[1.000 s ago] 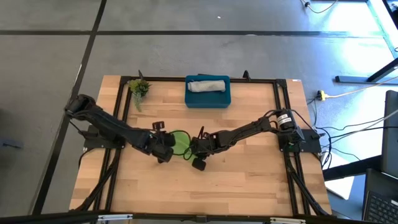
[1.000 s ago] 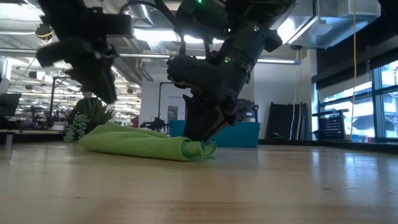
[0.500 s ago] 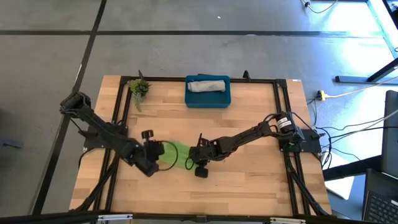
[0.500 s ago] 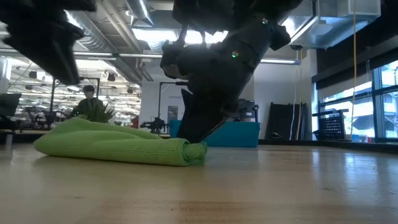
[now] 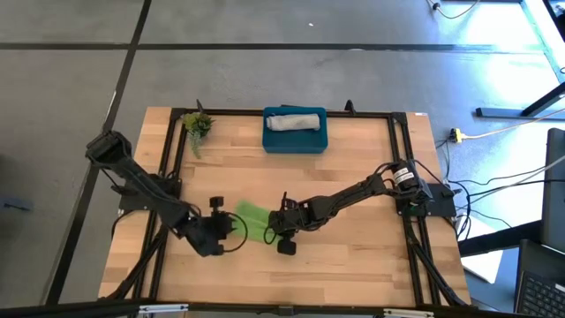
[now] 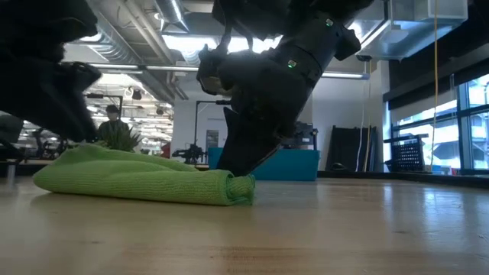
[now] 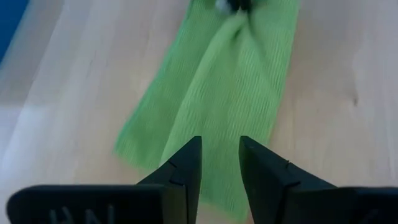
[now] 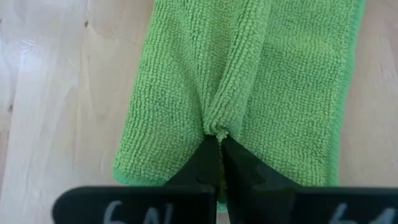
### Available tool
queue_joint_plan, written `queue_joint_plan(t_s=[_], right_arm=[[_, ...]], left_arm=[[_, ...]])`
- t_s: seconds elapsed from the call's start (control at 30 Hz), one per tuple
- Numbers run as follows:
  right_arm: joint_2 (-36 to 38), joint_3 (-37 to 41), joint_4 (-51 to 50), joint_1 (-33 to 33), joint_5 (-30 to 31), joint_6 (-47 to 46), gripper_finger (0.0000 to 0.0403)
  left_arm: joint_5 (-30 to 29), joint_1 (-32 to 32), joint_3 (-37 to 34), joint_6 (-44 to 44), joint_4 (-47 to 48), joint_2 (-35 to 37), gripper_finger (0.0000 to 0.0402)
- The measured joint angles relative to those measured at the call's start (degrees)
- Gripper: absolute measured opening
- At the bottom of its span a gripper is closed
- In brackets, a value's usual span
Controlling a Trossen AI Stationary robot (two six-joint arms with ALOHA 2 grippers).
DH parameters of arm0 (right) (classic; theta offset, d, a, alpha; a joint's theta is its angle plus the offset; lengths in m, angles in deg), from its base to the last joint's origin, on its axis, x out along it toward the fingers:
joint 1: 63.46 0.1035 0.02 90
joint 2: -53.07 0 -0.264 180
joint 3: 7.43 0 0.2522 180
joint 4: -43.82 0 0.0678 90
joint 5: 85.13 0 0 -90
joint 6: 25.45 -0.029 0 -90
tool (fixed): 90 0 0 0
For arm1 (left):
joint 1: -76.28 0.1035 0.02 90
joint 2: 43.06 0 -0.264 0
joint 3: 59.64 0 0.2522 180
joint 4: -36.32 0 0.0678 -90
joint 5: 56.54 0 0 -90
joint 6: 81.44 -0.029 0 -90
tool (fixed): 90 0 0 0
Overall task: Roll microfiber towels into tight, uniform cylinder then place into a basket
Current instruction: Roll the green microfiber cloth
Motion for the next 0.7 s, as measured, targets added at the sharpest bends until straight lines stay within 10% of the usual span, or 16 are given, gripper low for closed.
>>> queue_joint_plan(t_s=[0.7], right_arm=[[0.0,-0.1,0.0,0.0,0.2,0.0,0.0010]], left_arm=[[4.8,8.5,-15.3,-12.7,-29.7,0.0,0.0096]])
